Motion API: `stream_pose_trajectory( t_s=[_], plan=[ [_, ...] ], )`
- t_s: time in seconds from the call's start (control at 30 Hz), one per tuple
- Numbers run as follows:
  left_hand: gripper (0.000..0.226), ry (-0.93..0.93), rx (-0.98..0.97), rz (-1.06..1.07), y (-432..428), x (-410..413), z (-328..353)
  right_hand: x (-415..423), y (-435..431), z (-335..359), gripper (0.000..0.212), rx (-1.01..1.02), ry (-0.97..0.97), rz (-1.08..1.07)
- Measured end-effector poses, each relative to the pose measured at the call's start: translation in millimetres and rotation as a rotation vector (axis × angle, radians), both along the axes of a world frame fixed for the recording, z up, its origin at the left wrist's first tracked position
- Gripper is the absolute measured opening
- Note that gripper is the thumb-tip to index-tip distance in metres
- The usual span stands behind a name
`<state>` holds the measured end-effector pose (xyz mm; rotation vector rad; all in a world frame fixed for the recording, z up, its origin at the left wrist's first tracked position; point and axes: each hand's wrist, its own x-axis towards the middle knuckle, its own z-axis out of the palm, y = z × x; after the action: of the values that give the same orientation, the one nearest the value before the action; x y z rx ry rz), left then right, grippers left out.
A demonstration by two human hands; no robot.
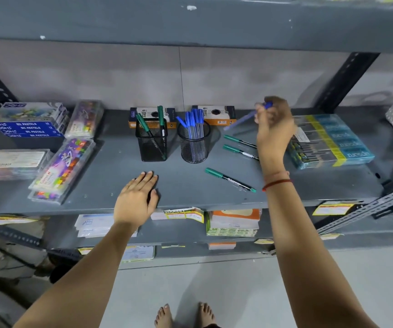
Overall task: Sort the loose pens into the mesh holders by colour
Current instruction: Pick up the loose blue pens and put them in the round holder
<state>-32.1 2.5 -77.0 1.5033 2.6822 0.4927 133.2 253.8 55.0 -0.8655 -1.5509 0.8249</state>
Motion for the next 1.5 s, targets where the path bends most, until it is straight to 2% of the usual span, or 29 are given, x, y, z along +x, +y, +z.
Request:
stream_pose_trajectory(
  t_s=[0.1, 0.27, 0.4, 0.47, 0.67, 0.73, 0.8, 0.87, 0.93, 1.03, 1.23, 1.33, 1.5],
  plan=[
    [0.060, -0.002, -0.013, 0.007, -1, 0, -1, -32, -1, 22, 0.017, 0.095, 0.003, 0.042],
    [0.063, -0.012, -0.019, 0.007, -1, -1, 1, -81, -17, 13, 0.032, 0.181, -0.334, 0.232],
    [0.063, -0.006, -0.005, 0.005, 0, 1, 2, -97, -24, -15, 0.021, 0.247, -0.580, 0.204],
    [0.063, -0.002, -0.002, 0.004, 0, 1, 2, -100, -25, -27, 0.023, 0.210, -0.685, 0.193],
    [0.065, 0.016, -0.005, 0.011, 1, 2, 1, -106, -25, -40, 0.031, 0.178, -0.712, 0.259],
    [0.066, 0.019, -0.008, 0.012, 1, 3, 1, -106, -26, -41, 0.041, 0.169, -0.750, 0.318],
    [0.066, 0.026, -0.015, 0.011, 1, 2, 1, -103, -28, -43, 0.055, 0.132, -0.687, 0.345],
    [0.066, 0.026, -0.012, 0.012, 1, 2, 1, -90, -30, -43, 0.059, 0.103, -0.543, 0.298],
    [0.065, 0.018, -0.004, 0.018, 1, 2, 1, -70, -27, -48, 0.052, 0.103, -0.465, 0.185],
    [0.066, 0.008, 0.000, 0.017, 1, 3, 0, -32, -12, -61, 0.041, 0.041, -0.572, 0.017],
    [0.065, 0.013, -0.003, 0.001, 1, 1, -3, 40, 12, -91, 0.033, -0.310, -0.804, -0.309],
    [0.065, 0.018, -0.003, -0.003, 2, 1, -3, 57, 10, -99, 0.035, -0.408, -0.859, -0.356],
    [0.067, 0.031, -0.009, 0.004, 2, 1, -3, 61, 4, -105, 0.027, -0.373, -0.850, -0.363]
  ],
)
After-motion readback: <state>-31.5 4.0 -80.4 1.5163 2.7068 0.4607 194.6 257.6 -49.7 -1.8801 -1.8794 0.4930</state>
